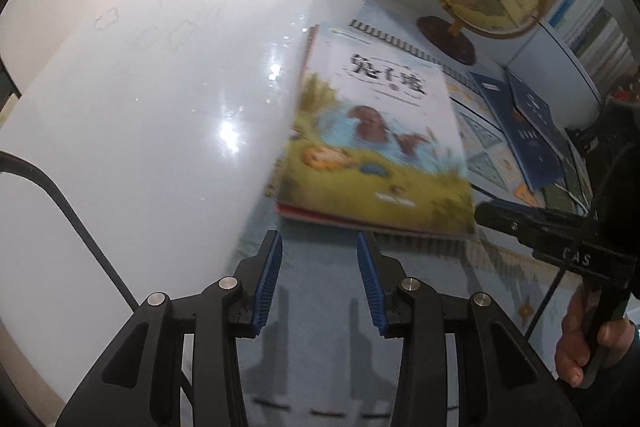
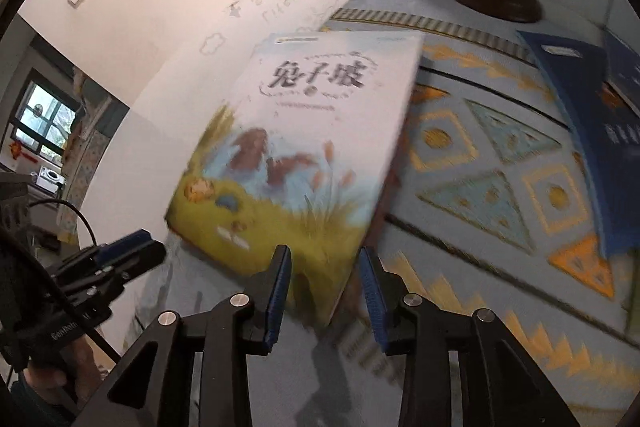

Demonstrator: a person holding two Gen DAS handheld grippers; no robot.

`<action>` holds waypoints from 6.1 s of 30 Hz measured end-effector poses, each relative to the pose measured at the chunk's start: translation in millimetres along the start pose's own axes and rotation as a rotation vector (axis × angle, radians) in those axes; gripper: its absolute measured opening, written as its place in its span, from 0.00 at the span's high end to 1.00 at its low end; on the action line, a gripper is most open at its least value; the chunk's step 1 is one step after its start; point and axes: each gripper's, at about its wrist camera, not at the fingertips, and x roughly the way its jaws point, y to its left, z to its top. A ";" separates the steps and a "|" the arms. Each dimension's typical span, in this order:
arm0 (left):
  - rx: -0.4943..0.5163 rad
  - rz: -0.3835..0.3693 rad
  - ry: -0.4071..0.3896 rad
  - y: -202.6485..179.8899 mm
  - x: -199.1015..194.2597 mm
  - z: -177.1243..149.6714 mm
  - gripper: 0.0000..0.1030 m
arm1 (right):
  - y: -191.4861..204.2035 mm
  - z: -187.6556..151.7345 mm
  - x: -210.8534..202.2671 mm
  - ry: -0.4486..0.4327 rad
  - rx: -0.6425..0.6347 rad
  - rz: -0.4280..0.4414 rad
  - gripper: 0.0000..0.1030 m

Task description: Organize books

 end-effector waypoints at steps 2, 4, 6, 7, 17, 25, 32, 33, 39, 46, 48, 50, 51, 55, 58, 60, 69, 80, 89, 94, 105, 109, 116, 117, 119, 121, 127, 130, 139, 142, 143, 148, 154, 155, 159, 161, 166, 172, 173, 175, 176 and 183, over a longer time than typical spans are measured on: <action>0.002 -0.021 -0.017 -13.8 -10.1 -5.8 0.65 | -8.0 -15.0 -16.4 -0.013 0.008 -0.016 0.67; 0.020 -0.030 -0.039 -32.9 -20.6 -11.6 0.65 | -18.0 -35.8 -40.2 -0.038 0.018 -0.029 0.67; 0.042 -0.045 -0.059 -53.7 -30.5 -19.7 0.65 | -30.0 -58.1 -64.8 -0.059 0.030 -0.055 0.66; 0.058 -0.055 -0.073 -69.4 -37.1 -24.6 0.62 | -36.6 -67.8 -74.8 -0.067 0.042 -0.065 0.65; 0.161 -0.186 -0.159 -192.7 -90.4 -91.7 0.24 | -104.6 -200.2 -206.7 -0.216 0.227 -0.179 0.51; 0.262 -0.267 -0.162 -266.1 -126.3 -141.0 0.24 | -152.8 -291.4 -279.6 -0.344 0.406 -0.169 0.47; 0.386 -0.267 -0.144 -310.3 -128.3 -158.1 0.21 | -195.0 -329.1 -298.3 -0.402 0.603 -0.110 0.46; 0.394 -0.268 -0.137 -314.6 -123.5 -156.5 0.21 | -199.9 -330.1 -298.9 -0.405 0.618 -0.120 0.46; 0.389 -0.272 -0.109 -324.5 -86.4 -123.9 0.21 | -223.1 -314.1 -295.5 -0.399 0.630 -0.166 0.46; 0.321 -0.259 -0.121 -331.6 -30.8 -34.0 0.18 | -263.7 -215.5 -281.0 -0.391 0.570 -0.211 0.46; 0.299 -0.273 -0.111 -338.8 -12.7 -6.8 0.12 | -274.9 -184.5 -271.3 -0.366 0.561 -0.220 0.46; 0.262 -0.300 -0.097 -344.4 7.6 20.8 0.11 | -286.9 -150.2 -260.2 -0.348 0.555 -0.220 0.46; 0.245 -0.309 -0.089 -347.3 19.9 35.2 0.11 | -291.0 -131.3 -254.9 -0.345 0.541 -0.220 0.46; 0.227 -0.286 -0.105 -356.7 55.7 71.7 0.11 | -298.3 -77.3 -236.0 -0.341 0.472 -0.264 0.46; 0.214 -0.281 -0.095 -359.1 84.6 94.6 0.11 | -311.4 -40.0 -210.6 -0.300 0.451 -0.256 0.46; 0.196 -0.267 -0.089 -359.5 103.7 106.5 0.12 | -322.1 -21.3 -194.3 -0.279 0.450 -0.245 0.46; 0.095 -0.243 -0.053 -363.0 170.5 145.8 0.13 | -361.9 53.2 -133.0 -0.234 0.427 -0.233 0.46; 0.125 -0.202 -0.020 -376.6 213.8 154.9 0.39 | -381.7 76.8 -104.2 -0.240 0.405 -0.240 0.51; 0.228 -0.248 -0.012 -377.9 194.1 133.6 0.43 | -371.7 75.4 -107.5 -0.234 0.365 -0.260 0.50; 0.233 -0.287 0.035 -364.8 164.7 97.9 0.43 | -354.2 47.3 -125.4 -0.198 0.343 -0.244 0.50; 0.245 -0.241 0.083 -345.0 136.7 33.9 0.43 | -325.5 -43.2 -135.5 -0.104 0.361 -0.247 0.50; 0.285 -0.249 0.109 -355.7 144.6 37.9 0.43 | -325.7 -45.0 -133.3 -0.102 0.367 -0.207 0.50; 0.237 -0.383 0.088 -345.5 127.0 43.4 0.45 | -326.7 -50.2 -129.2 -0.124 0.411 -0.192 0.49; 0.187 -0.473 0.083 -338.8 118.3 48.0 0.45 | -328.5 -50.9 -130.0 -0.128 0.414 -0.194 0.49; 0.110 -0.598 0.072 -331.0 109.1 53.5 0.45 | -333.6 -52.6 -132.5 -0.139 0.431 -0.169 0.49; 0.029 -0.692 0.087 -326.4 111.3 56.2 0.45 | -340.0 -54.8 -134.0 -0.156 0.468 -0.118 0.47; -0.033 -0.606 0.134 -336.2 143.3 48.1 0.76 | -347.7 -61.3 -134.4 -0.184 0.528 0.042 0.45; -0.069 -0.609 0.125 -338.1 147.6 51.0 0.91 | -344.5 -60.8 -134.6 -0.180 0.531 0.037 0.45; -0.280 -0.871 0.240 -327.1 153.6 68.8 0.91 | -381.5 -75.2 -127.4 -0.235 0.812 0.386 0.31; -0.237 -0.772 0.245 -326.5 156.8 60.8 0.92 | -383.2 -75.8 -127.7 -0.274 0.831 0.421 0.53; -0.219 -0.738 0.243 -325.8 156.1 59.0 0.92 | -380.6 -74.7 -130.4 -0.281 0.812 0.385 0.60; -0.018 -0.534 0.187 -341.5 137.7 49.3 0.89 | -344.4 -60.7 -150.0 -0.269 0.577 0.138 0.77; 0.186 -0.378 0.084 -362.5 90.7 28.4 0.88 | -287.9 -59.3 -165.8 -0.245 0.286 -0.063 0.77; 0.198 -0.370 0.076 -361.6 83.5 23.6 0.88 | -283.1 -66.0 -170.9 -0.246 0.260 -0.068 0.77; 0.231 -0.335 0.045 -360.2 58.7 3.9 0.88 | -261.4 -82.5 -181.7 -0.247 0.204 -0.064 0.77; 0.240 -0.320 0.032 -353.4 44.8 -6.8 0.88 | -249.3 -94.2 -185.4 -0.240 0.176 -0.063 0.77; 0.180 -0.336 0.016 -325.6 9.7 -30.6 0.88 | -222.3 -118.1 -202.4 -0.250 0.111 -0.045 0.77; 0.101 -0.301 -0.096 -288.7 -51.1 -49.7 0.88 | -164.9 -128.4 -223.2 -0.291 -0.017 -0.028 0.77; 0.091 -0.297 -0.108 -282.7 -57.6 -49.9 0.88 | -154.6 -128.5 -225.7 -0.296 -0.033 -0.021 0.77; 0.070 -0.287 -0.138 -265.6 -75.2 -49.1 0.88 | -135.7 -123.3 -228.8 -0.308 -0.060 -0.010 0.77; 0.059 -0.284 -0.152 -258.4 -82.1 -47.8 0.88 | -124.7 -120.1 -230.3 -0.315 -0.075 -0.002 0.77; 0.018 -0.261 -0.239 -192.6 -112.5 -25.1 0.88 | -59.8 -84.8 -218.7 -0.347 -0.141 0.042 0.75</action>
